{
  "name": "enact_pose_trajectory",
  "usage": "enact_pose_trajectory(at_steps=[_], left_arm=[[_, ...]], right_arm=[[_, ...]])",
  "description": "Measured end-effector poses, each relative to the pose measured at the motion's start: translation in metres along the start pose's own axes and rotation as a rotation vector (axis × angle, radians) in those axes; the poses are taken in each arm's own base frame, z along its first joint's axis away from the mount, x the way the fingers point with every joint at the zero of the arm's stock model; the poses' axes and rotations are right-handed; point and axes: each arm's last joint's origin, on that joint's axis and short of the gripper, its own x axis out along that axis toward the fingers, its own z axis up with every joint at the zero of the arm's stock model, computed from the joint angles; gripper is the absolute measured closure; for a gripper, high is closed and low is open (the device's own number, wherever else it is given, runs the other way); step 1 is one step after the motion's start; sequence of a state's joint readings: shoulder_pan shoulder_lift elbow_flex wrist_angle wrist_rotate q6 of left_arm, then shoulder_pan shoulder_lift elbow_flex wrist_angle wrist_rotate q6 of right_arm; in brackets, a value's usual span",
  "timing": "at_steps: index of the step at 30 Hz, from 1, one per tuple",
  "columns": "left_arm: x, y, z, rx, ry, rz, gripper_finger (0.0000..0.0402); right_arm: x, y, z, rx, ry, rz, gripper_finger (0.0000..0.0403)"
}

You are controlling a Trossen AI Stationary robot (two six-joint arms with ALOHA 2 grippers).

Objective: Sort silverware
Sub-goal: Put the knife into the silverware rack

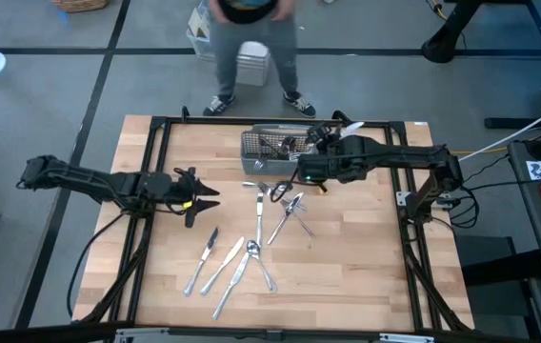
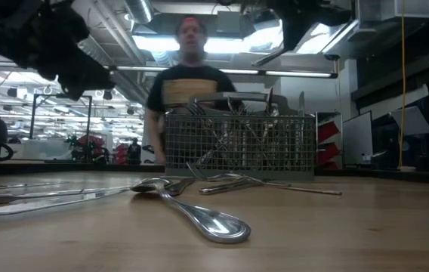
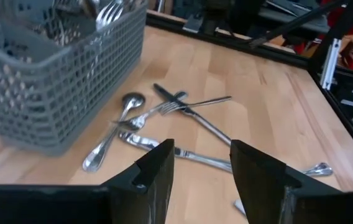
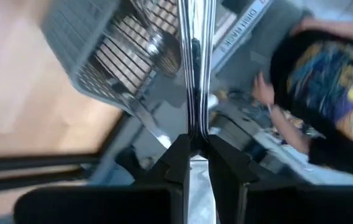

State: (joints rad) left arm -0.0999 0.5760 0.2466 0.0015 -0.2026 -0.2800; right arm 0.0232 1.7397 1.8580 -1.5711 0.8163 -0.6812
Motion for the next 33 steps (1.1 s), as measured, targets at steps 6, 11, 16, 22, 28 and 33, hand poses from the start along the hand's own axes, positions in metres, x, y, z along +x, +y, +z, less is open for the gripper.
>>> enact_pose_trajectory(at_steps=[6, 11, 16, 22, 28, 33], left_arm=[[0.002, 0.004, -0.011, -0.016, -0.024, 0.003, 0.0251], [0.003, 0.005, -0.016, 0.004, -0.051, -0.004, 0.0251], [0.004, 0.007, -0.022, 0.003, -0.060, -0.007, 0.0251], [0.005, 0.008, -0.025, 0.001, -0.050, -0.004, 0.0251], [0.005, 0.008, -0.025, -0.007, -0.050, -0.004, 0.0251], [0.005, 0.008, -0.025, -0.008, -0.050, -0.004, 0.0251]], right_arm=[[0.000, -0.002, -0.001, -0.197, 0.061, -0.064, 0.0354], [-0.001, -0.005, -0.004, -0.264, 0.175, -0.167, 0.0354], [0.000, -0.006, -0.005, -0.395, 0.238, -0.193, 0.0354], [0.021, 0.002, -0.003, -0.472, 0.288, -0.130, 0.0354], [0.040, 0.007, -0.007, -0.504, 0.345, -0.085, 0.0354], [0.051, 0.012, -0.009, -0.521, 0.369, -0.051, 0.0354]])
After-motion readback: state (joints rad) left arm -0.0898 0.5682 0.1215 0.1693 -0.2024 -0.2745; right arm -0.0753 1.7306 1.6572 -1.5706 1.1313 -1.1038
